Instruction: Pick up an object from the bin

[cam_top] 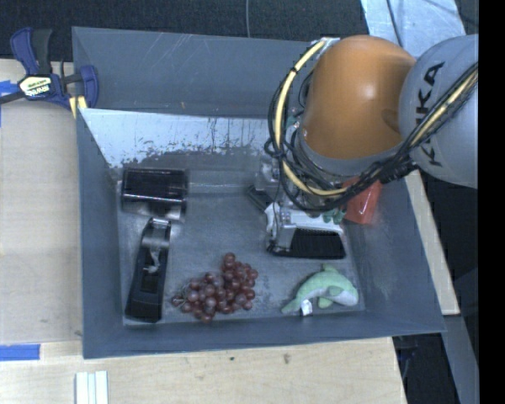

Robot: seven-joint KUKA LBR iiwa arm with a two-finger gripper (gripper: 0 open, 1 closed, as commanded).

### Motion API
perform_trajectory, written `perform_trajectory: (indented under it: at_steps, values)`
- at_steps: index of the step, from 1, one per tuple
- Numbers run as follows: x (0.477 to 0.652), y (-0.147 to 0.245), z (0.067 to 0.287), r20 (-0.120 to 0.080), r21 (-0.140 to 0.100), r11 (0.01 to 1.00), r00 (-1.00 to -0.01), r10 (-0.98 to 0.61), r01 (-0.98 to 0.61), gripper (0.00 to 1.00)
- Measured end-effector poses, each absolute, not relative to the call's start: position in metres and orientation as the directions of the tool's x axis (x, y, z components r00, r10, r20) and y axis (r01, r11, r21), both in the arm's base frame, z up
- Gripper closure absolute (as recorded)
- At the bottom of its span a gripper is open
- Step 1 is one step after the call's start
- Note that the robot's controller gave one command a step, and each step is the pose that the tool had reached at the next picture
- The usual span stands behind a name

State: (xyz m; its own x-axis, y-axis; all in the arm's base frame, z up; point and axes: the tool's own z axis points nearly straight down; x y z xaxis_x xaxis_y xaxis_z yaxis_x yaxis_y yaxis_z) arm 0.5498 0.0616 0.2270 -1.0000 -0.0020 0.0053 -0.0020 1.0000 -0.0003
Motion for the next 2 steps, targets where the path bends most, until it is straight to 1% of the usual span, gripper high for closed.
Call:
perform_trajectory:
  at_steps: [1,2]
  values:
    - [0.551,0.061,0.232,-0.003,0.001,1.000,-1.000,-0.001,-0.001,0.00]
    - [0.549,0.033,0.196,-0.007,0.002,0.999,-0.999,0.049,0.049,0.00]
